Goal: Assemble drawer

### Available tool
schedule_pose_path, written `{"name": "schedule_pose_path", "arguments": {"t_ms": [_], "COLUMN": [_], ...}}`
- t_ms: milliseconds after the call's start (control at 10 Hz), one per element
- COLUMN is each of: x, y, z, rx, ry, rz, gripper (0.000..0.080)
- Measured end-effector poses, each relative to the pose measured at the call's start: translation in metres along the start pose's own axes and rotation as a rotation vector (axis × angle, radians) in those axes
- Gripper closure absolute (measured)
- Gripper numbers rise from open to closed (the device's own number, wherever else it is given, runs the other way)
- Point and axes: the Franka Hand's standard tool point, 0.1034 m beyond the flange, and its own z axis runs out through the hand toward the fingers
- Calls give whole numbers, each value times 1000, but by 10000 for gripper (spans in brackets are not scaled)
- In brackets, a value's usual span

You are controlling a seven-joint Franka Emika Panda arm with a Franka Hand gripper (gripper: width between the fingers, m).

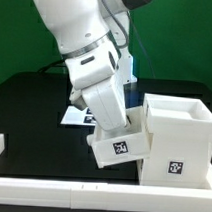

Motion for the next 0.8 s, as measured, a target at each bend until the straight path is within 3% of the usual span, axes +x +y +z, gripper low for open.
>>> {"name": "schedule_pose_path", "arguments": {"t_ms": [400,800], "x": [-2,-67], "y": [0,-9], "z": [4,-17], "rx": [-7,-18], "ry": [-4,-17], "rz": [33,3], "gripper": [762,762]}}
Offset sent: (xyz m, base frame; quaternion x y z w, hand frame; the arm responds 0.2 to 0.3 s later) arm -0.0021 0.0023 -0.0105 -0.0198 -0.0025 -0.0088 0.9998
